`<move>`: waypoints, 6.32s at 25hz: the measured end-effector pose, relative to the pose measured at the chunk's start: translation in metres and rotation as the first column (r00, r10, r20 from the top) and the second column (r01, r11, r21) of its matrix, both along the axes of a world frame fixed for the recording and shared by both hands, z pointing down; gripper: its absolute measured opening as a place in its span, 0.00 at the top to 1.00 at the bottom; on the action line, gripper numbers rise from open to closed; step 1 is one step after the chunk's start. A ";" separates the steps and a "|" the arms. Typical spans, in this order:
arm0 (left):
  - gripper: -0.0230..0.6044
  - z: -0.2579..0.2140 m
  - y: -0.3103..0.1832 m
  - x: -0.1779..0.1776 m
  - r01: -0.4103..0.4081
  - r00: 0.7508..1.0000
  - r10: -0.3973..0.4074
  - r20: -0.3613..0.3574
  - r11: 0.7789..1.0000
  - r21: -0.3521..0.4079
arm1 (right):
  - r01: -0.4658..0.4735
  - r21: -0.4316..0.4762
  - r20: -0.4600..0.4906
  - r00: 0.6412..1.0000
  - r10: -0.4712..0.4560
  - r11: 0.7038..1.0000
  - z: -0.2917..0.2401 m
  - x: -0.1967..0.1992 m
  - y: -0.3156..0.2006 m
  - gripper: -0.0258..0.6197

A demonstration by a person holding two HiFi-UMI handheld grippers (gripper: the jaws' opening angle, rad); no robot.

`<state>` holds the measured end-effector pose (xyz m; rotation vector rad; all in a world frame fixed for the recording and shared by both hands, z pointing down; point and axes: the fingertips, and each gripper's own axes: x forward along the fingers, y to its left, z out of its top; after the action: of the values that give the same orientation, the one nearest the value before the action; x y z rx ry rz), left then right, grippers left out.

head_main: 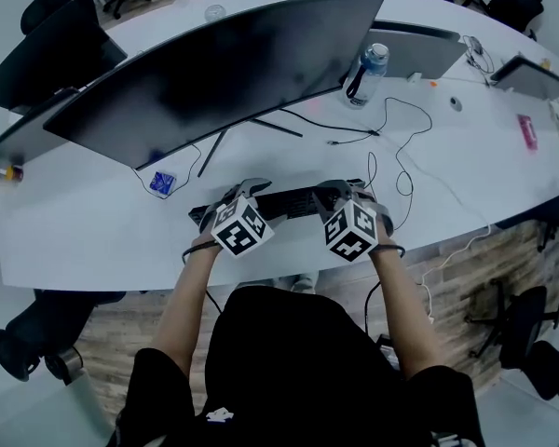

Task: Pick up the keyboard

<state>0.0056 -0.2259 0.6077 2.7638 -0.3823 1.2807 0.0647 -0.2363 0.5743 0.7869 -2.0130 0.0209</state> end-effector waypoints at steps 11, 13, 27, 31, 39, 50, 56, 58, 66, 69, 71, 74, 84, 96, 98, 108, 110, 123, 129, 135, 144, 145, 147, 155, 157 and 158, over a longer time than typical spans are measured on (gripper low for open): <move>0.47 0.041 0.022 -0.004 -0.156 0.956 0.150 0.254 0.988 0.004 | 0.002 0.021 0.033 0.999 -0.002 1.000 -0.009 0.004 0.021 0.95; 0.48 0.048 0.025 -0.007 -0.167 0.943 0.163 0.290 0.986 -0.010 | 0.006 0.025 0.031 0.999 -0.006 1.000 -0.009 0.004 0.024 0.95; 0.73 0.050 0.031 0.000 -0.189 0.923 0.173 0.343 0.982 0.015 | 0.007 0.028 0.040 0.999 -0.008 1.000 -0.011 0.010 0.036 0.94; 0.75 0.049 0.033 0.000 -0.187 0.923 0.173 0.343 0.982 0.008 | 0.010 0.026 0.036 0.999 -0.011 1.000 -0.012 0.011 0.039 0.94; 0.81 0.047 0.040 0.000 -0.154 0.936 0.143 0.320 0.988 0.009 | 0.033 0.016 0.017 0.999 -0.034 0.999 -0.009 0.014 0.047 0.94; 0.81 0.044 0.048 0.003 -0.146 0.932 0.133 0.337 0.989 0.013 | 0.055 0.019 0.029 0.998 -0.055 0.998 -0.015 0.020 0.056 0.94; 0.82 0.036 0.053 0.008 -0.155 0.928 0.133 0.347 0.987 0.036 | 0.119 0.017 0.019 0.993 -0.119 0.993 -0.028 0.020 0.059 0.94; 0.82 0.032 0.054 0.010 -0.159 0.927 0.132 0.351 0.986 0.048 | 0.152 0.000 -0.001 0.988 -0.152 0.988 -0.025 0.020 0.062 0.91; 0.82 0.022 0.059 0.009 -0.159 0.924 0.120 0.364 0.984 0.079 | 0.261 -0.077 -0.086 0.960 -0.267 0.962 -0.002 0.019 0.074 0.73; 0.82 0.018 0.061 0.011 -0.167 0.922 0.121 0.369 0.982 0.094 | 0.289 -0.107 -0.124 0.946 -0.301 0.951 0.012 0.021 0.077 0.68; 0.82 0.017 0.062 0.012 -0.169 0.921 0.121 0.370 0.981 0.100 | 0.303 -0.121 -0.150 0.936 -0.319 0.945 0.020 0.022 0.078 0.67; 0.82 0.015 0.066 0.014 -0.169 0.922 0.122 0.367 0.981 0.098 | 0.321 -0.138 -0.182 0.922 -0.343 0.937 0.031 0.022 0.077 0.65; 0.82 0.013 0.073 0.017 -0.184 0.921 0.137 0.366 0.978 0.098 | 0.378 -0.194 -0.273 0.866 -0.420 0.905 0.063 0.018 0.076 0.65; 0.82 0.013 0.079 0.025 -0.183 0.920 0.133 0.369 0.978 0.103 | 0.411 -0.194 -0.321 0.831 -0.454 0.891 0.075 0.030 0.080 0.71; 0.82 0.013 0.080 0.027 -0.181 0.920 0.130 0.369 0.978 0.106 | 0.419 -0.187 -0.330 0.825 -0.458 0.889 0.075 0.032 0.080 0.78; 0.82 0.016 0.085 0.031 -0.157 0.921 0.102 0.377 0.980 0.118 | 0.447 -0.188 -0.333 0.809 -0.485 0.875 0.075 0.037 0.085 0.84; 0.82 0.017 0.084 0.031 -0.151 0.921 0.096 0.377 0.982 0.117 | 0.451 -0.192 -0.330 0.806 -0.491 0.871 0.075 0.036 0.085 0.84; 0.82 0.009 0.081 0.035 -0.124 0.928 0.068 0.366 0.983 0.132 | 0.481 -0.182 -0.335 0.790 -0.514 0.858 0.063 0.041 0.081 0.84; 0.82 0.004 0.075 0.031 -0.129 0.925 0.069 0.374 0.982 0.137 | 0.480 -0.177 -0.328 0.794 -0.511 0.859 0.058 0.037 0.076 0.84; 0.82 -0.001 0.071 0.027 -0.137 0.925 0.073 0.373 0.979 0.148 | 0.463 -0.178 -0.327 0.804 -0.496 0.868 0.054 0.034 0.072 0.84; 0.82 -0.003 0.081 0.009 -0.165 0.919 0.093 0.382 0.973 0.161 | 0.436 -0.159 -0.342 0.817 -0.464 0.885 0.051 0.016 0.084 0.84; 0.82 -0.004 0.083 0.007 -0.170 0.920 0.097 0.381 0.972 0.163 | 0.433 -0.160 -0.343 0.818 -0.461 0.887 0.050 0.014 0.086 0.84; 0.82 -0.005 0.088 0.005 -0.180 0.919 0.104 0.379 0.969 0.169 | 0.423 -0.159 -0.346 0.823 -0.451 0.892 0.049 0.011 0.091 0.84; 0.82 -0.013 0.105 -0.015 -0.207 0.918 0.128 0.375 0.962 0.178 | 0.398 -0.152 -0.364 0.828 -0.425 0.905 0.039 -0.008 0.109 0.84; 0.82 -0.016 0.108 -0.022 -0.212 0.918 0.130 0.375 0.960 0.185 | 0.392 -0.146 -0.367 0.831 -0.417 0.908 0.036 -0.014 0.113 0.84; 0.82 -0.017 0.110 -0.025 -0.216 0.917 0.133 0.376 0.958 0.187 | 0.389 -0.143 -0.369 0.832 -0.414 0.910 0.035 -0.018 0.115 0.84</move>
<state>-0.0196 -0.1155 0.5902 2.7871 -0.3217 1.9137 0.0467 -0.1210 0.6093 0.2796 -1.7419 -0.2962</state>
